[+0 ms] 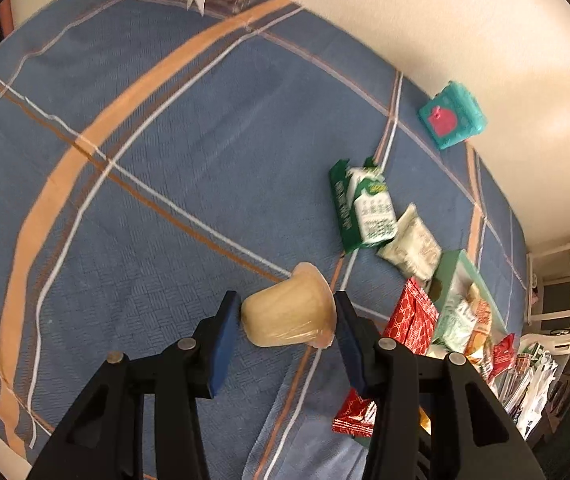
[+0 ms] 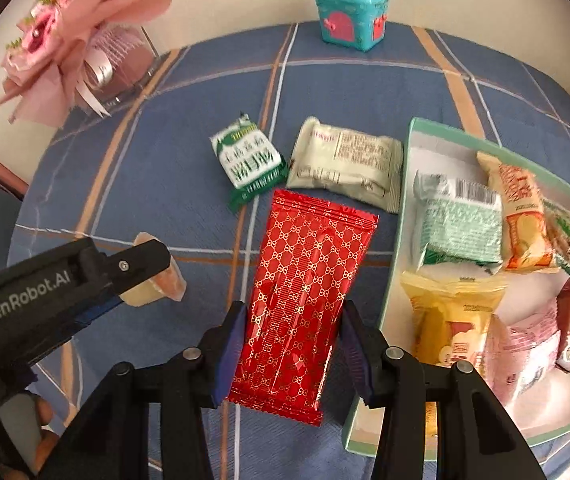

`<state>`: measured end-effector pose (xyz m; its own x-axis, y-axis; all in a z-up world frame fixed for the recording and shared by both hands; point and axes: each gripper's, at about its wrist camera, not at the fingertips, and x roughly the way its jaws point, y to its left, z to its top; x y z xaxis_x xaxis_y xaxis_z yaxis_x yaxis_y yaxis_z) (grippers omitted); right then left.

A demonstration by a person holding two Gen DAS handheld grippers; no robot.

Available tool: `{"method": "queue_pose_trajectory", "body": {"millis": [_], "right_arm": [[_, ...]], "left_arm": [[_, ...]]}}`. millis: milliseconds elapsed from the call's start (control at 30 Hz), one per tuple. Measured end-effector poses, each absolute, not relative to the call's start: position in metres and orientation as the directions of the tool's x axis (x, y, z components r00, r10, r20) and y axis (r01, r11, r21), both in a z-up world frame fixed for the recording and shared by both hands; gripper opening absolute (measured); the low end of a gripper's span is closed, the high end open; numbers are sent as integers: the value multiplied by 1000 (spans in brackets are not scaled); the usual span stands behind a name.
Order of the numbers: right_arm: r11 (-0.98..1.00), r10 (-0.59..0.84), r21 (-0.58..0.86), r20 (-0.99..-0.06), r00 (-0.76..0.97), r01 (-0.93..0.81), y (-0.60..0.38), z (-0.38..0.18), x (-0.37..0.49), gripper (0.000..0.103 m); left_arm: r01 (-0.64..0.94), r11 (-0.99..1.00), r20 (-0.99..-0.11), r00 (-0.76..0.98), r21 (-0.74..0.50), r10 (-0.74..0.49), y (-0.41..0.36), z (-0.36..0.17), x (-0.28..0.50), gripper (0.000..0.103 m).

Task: Organize snacks
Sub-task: 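Lift the pudding cup and red packet and carry both over the tray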

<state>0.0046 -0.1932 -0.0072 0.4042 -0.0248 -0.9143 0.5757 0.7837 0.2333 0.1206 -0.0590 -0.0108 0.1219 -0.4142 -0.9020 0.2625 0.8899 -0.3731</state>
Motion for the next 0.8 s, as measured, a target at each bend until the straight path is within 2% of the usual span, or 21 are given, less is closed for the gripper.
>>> {"method": "queue_pose_trajectory", "body": {"millis": [333,800], "right_arm": [[782,-41,260,-885,463,566,-193,31,-24,50],[756,-39,317,-852,522,573,-214,55,-39,50]], "left_arm": [[286,882,-872,214,-376,-441,-59,30,112,48],[319,875,-860,245,-365,-448,-87,46,92,48]]}}
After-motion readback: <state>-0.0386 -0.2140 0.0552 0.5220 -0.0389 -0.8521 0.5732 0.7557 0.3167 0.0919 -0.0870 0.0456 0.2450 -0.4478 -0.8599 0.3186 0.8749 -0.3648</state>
